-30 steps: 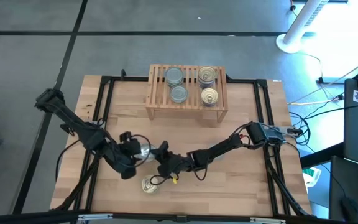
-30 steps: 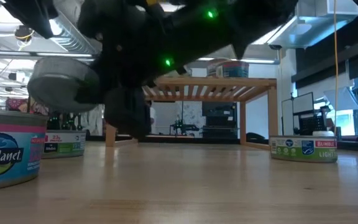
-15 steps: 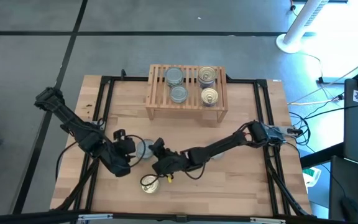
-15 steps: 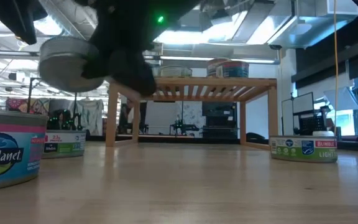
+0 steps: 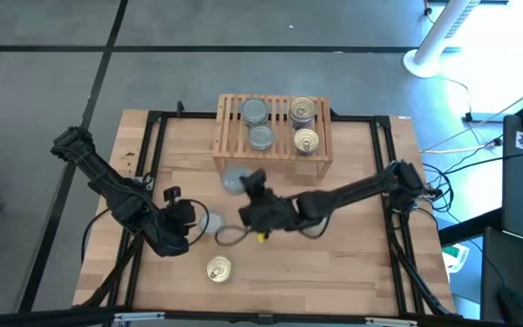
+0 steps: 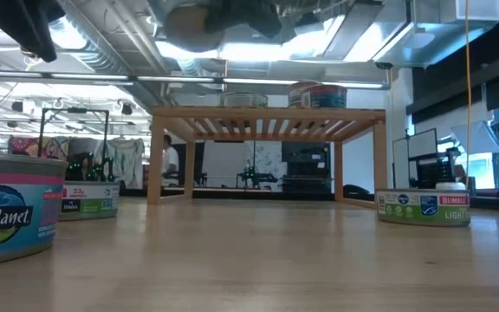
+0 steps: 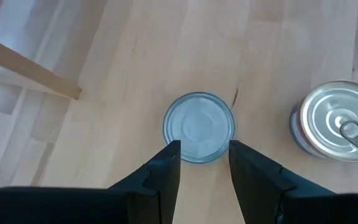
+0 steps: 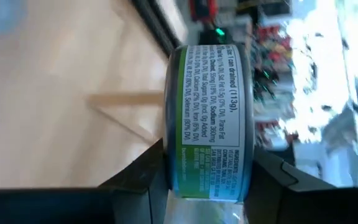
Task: Stack canned seafood by type on shelf
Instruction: Stack the green white tuna can on top of the green white tuna can on the shelf
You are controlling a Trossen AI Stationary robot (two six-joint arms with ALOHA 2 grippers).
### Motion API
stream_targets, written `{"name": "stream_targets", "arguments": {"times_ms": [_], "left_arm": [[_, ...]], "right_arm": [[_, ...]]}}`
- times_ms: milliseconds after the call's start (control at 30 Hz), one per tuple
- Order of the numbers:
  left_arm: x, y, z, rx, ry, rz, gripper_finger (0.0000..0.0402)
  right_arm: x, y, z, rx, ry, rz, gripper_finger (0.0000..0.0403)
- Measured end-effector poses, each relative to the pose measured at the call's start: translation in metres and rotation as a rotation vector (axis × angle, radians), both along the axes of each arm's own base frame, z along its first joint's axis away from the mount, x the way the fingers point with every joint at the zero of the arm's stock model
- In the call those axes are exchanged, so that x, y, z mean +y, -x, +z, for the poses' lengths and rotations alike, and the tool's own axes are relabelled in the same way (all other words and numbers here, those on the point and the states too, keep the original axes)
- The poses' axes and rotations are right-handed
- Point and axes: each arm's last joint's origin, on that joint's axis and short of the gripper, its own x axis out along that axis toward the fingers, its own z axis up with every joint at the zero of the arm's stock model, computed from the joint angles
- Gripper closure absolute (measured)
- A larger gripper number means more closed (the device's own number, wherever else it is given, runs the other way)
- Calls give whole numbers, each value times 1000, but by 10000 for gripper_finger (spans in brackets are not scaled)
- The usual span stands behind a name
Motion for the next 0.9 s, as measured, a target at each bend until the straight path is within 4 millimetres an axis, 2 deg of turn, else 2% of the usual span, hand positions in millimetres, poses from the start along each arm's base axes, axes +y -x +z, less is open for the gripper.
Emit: {"name": "stream_targets", "arguments": {"times_ms": [233,433,567,733,900], "left_arm": [[0,-1,0,-13,21,29,270],[0,-1,0,-26,21,42,270],[0,-1,1,-43,-1,48,270],[1,-1,1,-49,-27,33,270],[1,-2,1,-44,-39,16,270]], "right_arm": [[-63,3,24,-10,60,-167,251],[-125,2,24,44,83,-273,251],[-157,5,23,58,72,-317,251],[-185,7,22,63,30,-316,251],[-193,9,21,76,27,-311,251]]}}
